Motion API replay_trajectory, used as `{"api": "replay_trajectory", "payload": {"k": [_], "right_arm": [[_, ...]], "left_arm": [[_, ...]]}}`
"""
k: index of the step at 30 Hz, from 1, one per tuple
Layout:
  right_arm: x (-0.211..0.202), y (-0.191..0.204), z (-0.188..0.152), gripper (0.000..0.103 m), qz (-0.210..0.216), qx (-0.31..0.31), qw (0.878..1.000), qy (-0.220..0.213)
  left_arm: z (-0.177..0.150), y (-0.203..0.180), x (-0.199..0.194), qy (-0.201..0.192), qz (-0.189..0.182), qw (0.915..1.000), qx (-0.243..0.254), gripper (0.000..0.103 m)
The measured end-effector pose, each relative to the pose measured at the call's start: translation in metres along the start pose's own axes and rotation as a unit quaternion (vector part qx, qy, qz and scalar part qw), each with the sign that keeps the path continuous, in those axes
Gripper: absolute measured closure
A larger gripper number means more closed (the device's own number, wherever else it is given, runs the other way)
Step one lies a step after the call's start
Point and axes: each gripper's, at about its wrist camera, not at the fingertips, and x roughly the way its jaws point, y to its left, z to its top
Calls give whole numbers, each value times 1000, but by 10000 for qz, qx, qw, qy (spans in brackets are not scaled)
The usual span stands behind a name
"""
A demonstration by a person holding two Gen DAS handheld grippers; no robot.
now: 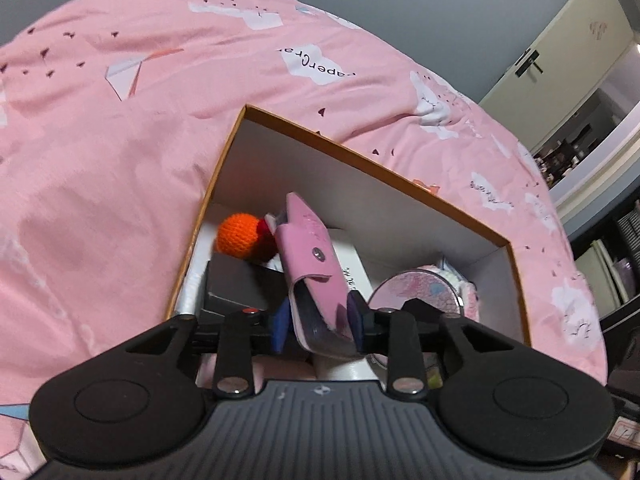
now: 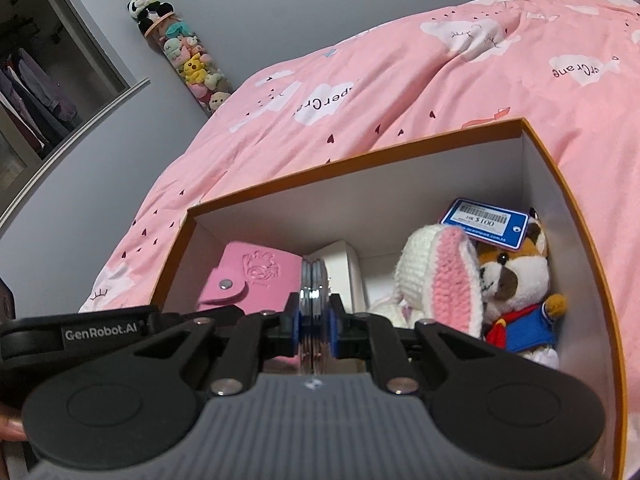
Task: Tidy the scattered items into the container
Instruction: 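Carry the wallet and mirror up over the shoebox with both grippers, then lower the wallet and mirror into the shoebox and open both grippers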
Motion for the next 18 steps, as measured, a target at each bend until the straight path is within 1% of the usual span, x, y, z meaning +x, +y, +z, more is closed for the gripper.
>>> {"api": "replay_trajectory", "payload": {"k": [5,7,8,10,13,18], "right_arm": [[-2,0,1,88,-41,7,10000,-43],[-3,0,2,88,-112,25,9999,-114],[-3,-1,3,88,-120,47,9998,-138],[-5,0,6,88,-81,59,9998,-177],[-5,1,10,88,96,159,9996,-214],[1,11,14,88,411,267,9985,-232]], "left_arm": [[-3,-7,-10,-166,203,9994,234,64],[-3,-8,-17,-300,269,9987,299,58],[-3,-9,-22,-382,313,9982,329,53],[-4,-10,-31,-547,317,9973,377,52],[-5,-10,-41,-612,274,9969,409,52],[-13,-16,-46,-627,575,9938,714,52]]}}
